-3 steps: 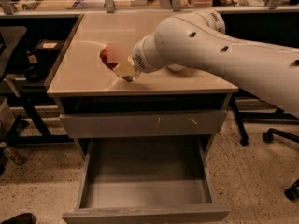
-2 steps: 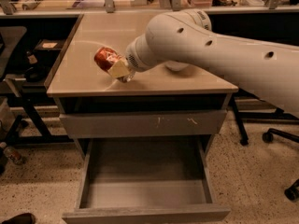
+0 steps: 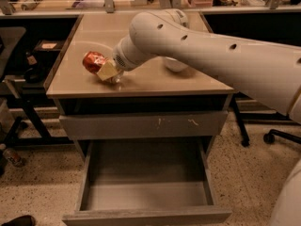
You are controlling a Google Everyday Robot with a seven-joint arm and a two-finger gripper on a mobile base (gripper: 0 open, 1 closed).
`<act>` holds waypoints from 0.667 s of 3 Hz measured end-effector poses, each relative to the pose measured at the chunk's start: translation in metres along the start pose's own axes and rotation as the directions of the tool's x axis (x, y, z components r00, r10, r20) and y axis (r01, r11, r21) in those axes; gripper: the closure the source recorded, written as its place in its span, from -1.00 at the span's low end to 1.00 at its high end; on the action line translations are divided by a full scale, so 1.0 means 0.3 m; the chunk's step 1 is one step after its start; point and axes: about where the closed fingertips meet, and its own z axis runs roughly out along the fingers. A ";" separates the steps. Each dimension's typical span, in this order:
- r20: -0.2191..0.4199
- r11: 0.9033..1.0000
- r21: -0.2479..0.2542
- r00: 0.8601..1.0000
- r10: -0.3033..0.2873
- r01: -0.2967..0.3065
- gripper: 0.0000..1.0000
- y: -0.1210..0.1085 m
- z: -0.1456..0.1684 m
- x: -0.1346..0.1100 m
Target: Pick coke can from middle drawer and place on counter
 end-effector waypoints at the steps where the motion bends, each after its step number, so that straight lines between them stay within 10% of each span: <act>1: 0.001 1.000 -0.001 1.000 -0.001 0.001 0.65 0.000 0.003 -0.004; 2: 0.001 1.000 -0.001 1.000 -0.001 0.001 0.18 0.000 0.003 -0.004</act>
Offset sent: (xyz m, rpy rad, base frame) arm 0.0009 0.0012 0.0002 0.0009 -0.0006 0.0018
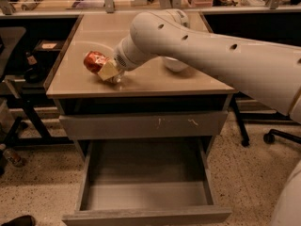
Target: Pick coke can from middle drawer and place on counter
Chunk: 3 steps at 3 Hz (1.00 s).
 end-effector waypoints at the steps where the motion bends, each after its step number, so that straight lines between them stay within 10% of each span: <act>1: 0.000 1.000 0.000 1.000 0.000 0.000 -0.30 0.000 0.000 0.000; 3: 0.000 1.000 0.000 1.000 0.000 0.000 -1.00 0.000 0.000 0.000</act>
Offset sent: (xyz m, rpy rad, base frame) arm 0.0000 0.0000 0.0000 0.0000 0.0000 0.0000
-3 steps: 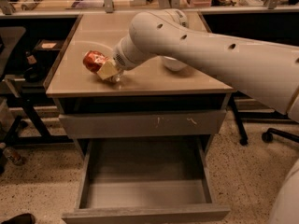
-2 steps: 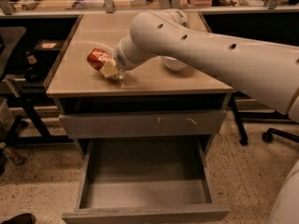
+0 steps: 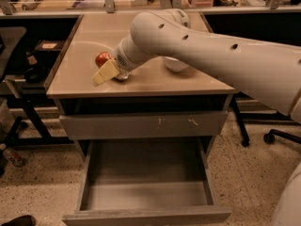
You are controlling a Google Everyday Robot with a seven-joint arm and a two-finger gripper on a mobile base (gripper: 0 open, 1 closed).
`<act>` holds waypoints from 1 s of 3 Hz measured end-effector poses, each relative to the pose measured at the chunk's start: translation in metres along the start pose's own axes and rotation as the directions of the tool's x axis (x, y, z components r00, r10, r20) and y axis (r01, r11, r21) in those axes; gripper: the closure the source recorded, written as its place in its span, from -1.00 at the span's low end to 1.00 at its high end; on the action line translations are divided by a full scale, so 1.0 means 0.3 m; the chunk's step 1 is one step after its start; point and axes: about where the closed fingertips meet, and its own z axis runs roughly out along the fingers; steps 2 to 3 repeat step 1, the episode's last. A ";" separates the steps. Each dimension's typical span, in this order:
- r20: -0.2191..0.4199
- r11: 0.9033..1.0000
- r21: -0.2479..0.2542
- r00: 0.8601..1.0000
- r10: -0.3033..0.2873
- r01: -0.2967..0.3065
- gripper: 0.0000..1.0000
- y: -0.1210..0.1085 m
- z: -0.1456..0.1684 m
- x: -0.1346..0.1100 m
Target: Pick coke can from middle drawer and place on counter
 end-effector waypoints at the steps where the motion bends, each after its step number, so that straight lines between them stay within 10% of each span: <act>1: 0.000 1.000 0.000 1.000 0.000 0.000 -1.00 0.000 0.000 0.000; 3: 0.000 1.000 0.000 1.000 0.000 0.000 -1.00 0.000 0.000 0.000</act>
Offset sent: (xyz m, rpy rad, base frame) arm 0.0000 0.0000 0.0000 0.0000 0.0000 0.0000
